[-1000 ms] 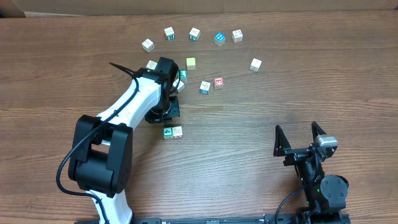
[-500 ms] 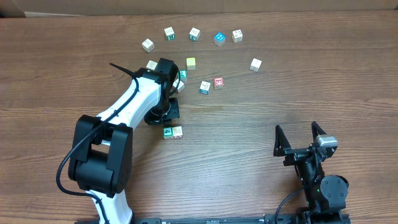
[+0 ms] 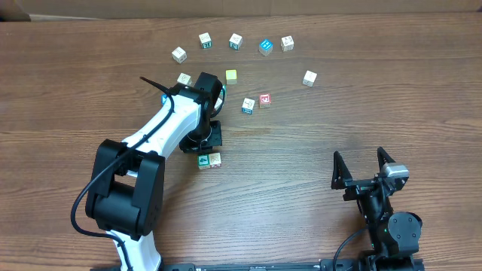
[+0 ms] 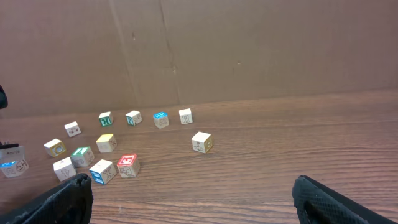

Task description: Form a horizontal line

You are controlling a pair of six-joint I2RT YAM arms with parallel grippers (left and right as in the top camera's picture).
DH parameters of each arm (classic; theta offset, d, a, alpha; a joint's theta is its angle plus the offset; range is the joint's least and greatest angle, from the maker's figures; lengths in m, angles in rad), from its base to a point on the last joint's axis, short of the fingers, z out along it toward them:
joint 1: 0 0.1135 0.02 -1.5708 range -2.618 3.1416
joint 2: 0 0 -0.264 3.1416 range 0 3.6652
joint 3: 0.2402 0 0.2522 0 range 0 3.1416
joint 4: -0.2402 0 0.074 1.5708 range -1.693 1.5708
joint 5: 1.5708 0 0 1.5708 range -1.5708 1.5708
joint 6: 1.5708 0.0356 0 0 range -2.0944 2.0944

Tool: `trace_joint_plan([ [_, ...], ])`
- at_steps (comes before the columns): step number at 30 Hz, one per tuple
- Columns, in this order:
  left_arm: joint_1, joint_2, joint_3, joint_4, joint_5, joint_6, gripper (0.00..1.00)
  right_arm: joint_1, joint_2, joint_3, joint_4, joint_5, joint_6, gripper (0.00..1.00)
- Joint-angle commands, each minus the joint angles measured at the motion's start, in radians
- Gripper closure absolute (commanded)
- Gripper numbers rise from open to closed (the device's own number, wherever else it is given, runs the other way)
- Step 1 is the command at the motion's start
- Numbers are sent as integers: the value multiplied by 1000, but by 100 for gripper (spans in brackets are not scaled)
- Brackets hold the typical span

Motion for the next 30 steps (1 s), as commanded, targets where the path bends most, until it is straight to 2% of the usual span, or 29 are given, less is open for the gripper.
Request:
trace_joint_plan([
  [1, -6, 11, -5, 0, -4, 11, 96, 5, -10, -10, 6, 1, -8, 0],
  [5, -6, 11, -5, 6, -11, 11, 96, 5, -10, -10, 6, 1, -8, 0],
  [12, 10, 11, -5, 55, -133, -21, 95, 5, -10, -10, 6, 1, -8, 0],
  [19, 78, 11, -5, 97, -163, -42, 84, 5, -10, -10, 6, 1, -8, 0],
  [23, 137, 11, -5, 98, -176, -42, 82, 5, -10, -10, 6, 1, -8, 0],
  [28, 208, 11, -5, 97, -175, -42, 55, 5, -10, -10, 6, 1, -8, 0],
  [30, 225, 11, -5, 97, -175, -42, 31, 5, -10, -10, 6, 1, -8, 0],
])
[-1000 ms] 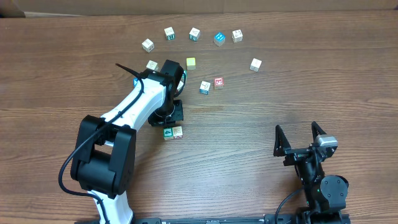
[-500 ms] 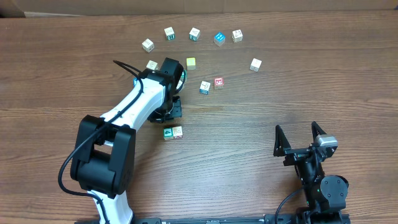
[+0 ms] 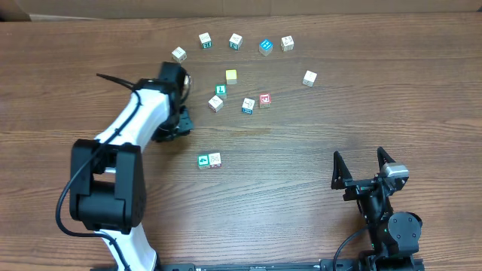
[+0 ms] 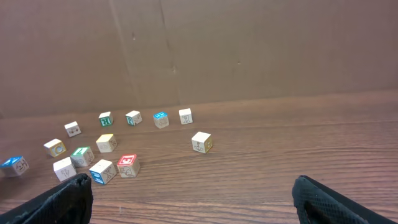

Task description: Form a horizontal line

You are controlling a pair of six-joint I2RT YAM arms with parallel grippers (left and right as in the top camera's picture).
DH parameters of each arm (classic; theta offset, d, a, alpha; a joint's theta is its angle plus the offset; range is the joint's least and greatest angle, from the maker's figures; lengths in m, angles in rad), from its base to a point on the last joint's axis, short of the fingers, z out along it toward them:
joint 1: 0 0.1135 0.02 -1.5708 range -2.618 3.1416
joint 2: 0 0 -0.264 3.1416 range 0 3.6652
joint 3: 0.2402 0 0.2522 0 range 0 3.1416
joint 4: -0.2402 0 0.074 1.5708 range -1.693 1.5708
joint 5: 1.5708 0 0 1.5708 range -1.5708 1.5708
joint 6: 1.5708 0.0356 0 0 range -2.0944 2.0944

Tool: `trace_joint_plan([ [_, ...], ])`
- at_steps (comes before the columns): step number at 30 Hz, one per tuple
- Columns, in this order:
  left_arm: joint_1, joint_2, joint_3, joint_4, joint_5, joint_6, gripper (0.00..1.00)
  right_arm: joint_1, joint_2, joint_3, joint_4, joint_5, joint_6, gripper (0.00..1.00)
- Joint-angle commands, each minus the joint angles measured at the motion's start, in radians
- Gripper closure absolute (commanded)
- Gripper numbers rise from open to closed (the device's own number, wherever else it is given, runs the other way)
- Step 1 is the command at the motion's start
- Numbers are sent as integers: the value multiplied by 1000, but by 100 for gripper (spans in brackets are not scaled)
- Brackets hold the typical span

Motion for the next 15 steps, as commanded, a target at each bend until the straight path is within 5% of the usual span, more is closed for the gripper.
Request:
trace_joint_plan([
  [1, 27, 11, -5, 0, -16, -8, 16, 6, -10, -10, 6, 1, -8, 0],
  [2, 31, 11, -5, 0, -16, -8, 3, 6, -10, -10, 6, 1, -8, 0],
  [3, 32, 11, -5, -2, -16, -9, 0, 6, -10, -10, 6, 1, -8, 0],
  [15, 31, 11, -5, -2, -16, -8, 0, 6, -10, -10, 6, 5, -8, 0],
])
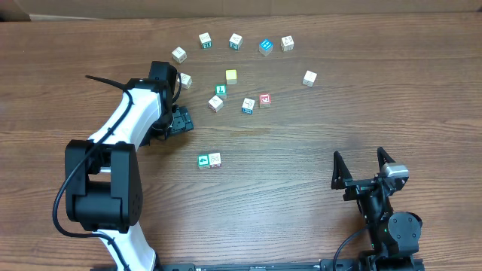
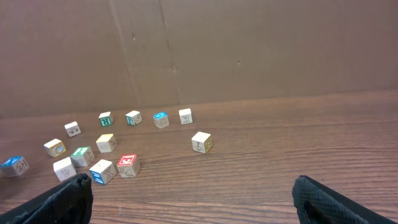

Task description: Form a horizontal line

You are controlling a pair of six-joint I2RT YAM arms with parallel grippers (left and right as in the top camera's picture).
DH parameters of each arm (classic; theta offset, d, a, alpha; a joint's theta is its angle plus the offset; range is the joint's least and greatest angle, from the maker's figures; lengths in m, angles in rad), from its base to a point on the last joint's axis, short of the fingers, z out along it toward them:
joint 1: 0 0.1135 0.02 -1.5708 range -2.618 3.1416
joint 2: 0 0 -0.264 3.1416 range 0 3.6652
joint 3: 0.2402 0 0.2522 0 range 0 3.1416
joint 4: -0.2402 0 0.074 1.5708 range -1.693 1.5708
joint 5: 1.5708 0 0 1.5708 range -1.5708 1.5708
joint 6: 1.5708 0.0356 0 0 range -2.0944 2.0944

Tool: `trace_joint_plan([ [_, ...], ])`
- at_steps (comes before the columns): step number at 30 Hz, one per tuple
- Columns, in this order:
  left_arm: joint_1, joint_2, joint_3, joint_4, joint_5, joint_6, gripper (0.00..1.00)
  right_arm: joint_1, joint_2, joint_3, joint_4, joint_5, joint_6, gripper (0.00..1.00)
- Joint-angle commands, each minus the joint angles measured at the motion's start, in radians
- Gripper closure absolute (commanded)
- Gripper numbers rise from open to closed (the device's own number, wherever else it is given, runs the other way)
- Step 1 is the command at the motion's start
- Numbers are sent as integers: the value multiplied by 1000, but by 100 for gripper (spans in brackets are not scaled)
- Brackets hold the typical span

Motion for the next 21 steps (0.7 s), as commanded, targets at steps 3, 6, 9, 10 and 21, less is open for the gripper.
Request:
trace_joint_plan([
  [3, -2, 11, -5, -2, -12, -3, 0, 5, -10, -10, 6, 12, -8, 0],
  [6, -2, 11, -5, -2, -12, -3, 1, 5, -10, -10, 6, 12, -9, 0],
  [9, -2, 11, -5, -2, -12, -3, 0, 5, -10, -10, 6, 12, -8, 0],
  [10, -2, 11, -5, -2, -12, -3, 0, 5, -10, -10, 6, 13, -9, 0],
  [21, -2, 11, -5, -2, -12, -3, 1, 5, -10, -9, 50, 40, 11, 0],
])
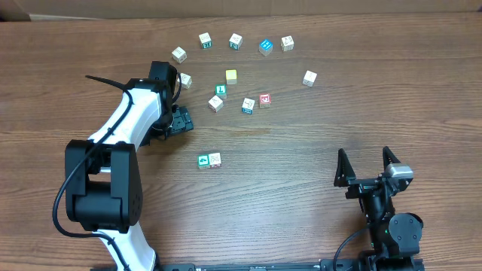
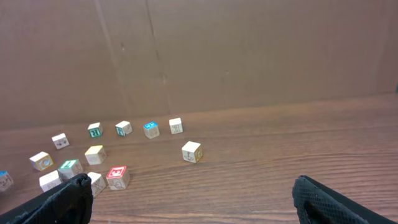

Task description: Form a horizontal line

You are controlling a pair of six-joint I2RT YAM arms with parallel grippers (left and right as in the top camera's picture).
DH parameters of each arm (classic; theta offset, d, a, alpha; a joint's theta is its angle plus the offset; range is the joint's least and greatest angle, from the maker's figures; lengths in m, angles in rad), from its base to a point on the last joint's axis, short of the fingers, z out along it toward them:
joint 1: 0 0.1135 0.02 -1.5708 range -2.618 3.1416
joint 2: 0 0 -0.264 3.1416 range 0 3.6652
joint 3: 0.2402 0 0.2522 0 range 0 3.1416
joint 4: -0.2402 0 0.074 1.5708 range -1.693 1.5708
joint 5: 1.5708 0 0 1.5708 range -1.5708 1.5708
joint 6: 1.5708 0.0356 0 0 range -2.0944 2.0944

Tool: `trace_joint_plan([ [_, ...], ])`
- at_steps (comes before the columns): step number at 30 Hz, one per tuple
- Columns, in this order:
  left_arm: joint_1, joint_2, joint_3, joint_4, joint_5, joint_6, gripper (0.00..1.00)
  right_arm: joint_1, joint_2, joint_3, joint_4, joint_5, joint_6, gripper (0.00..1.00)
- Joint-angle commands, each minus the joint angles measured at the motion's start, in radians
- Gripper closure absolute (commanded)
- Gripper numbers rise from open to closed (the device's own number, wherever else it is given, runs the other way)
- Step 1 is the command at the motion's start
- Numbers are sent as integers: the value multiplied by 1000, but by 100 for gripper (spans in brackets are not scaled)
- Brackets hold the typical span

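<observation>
Two small cubes, a green one [image 1: 203,160] and a white one [image 1: 215,159], sit touching side by side in the middle of the table. Other lettered cubes lie scattered at the back: yellow [image 1: 231,76], green [image 1: 221,90], white [image 1: 215,103], blue [image 1: 248,105], red [image 1: 264,99] [image 2: 117,176]. My left gripper [image 1: 181,119] rests low, left of this cluster and up-left of the pair. Its jaws are too dark to read. My right gripper [image 1: 367,169] [image 2: 202,208] stands wide open and empty at the near right.
An arc of cubes runs along the back [image 1: 236,41], with one lone white cube [image 1: 309,77] [image 2: 191,151] to the right. One more cube [image 1: 185,80] lies right beside the left wrist. A cardboard wall [image 2: 249,50] rises behind the table.
The left arm has not moved. My right gripper has shifted slightly, so the cubes sit lower and further left in its view. It is still open.
My left gripper stood just above the touching pair in the middle, its arm covering part of the cluster. Then it was further left and back, beside the cluster, with the green and white cubes uncovered. It has stayed there, and the right arm shifted only now.
</observation>
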Motion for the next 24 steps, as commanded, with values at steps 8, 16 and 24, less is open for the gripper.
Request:
trace_joint_plan([
  [8, -2, 11, -5, -2, -12, -3, 0, 6, -10, 37, 87, -130, 9, 0],
  [16, -2, 11, -5, -2, -12, -3, 1, 6, 87, 313, -12, -206, 57, 0],
  [24, -2, 11, -5, -2, -12, -3, 0, 5, 486, 887, -397, -256, 30, 0],
])
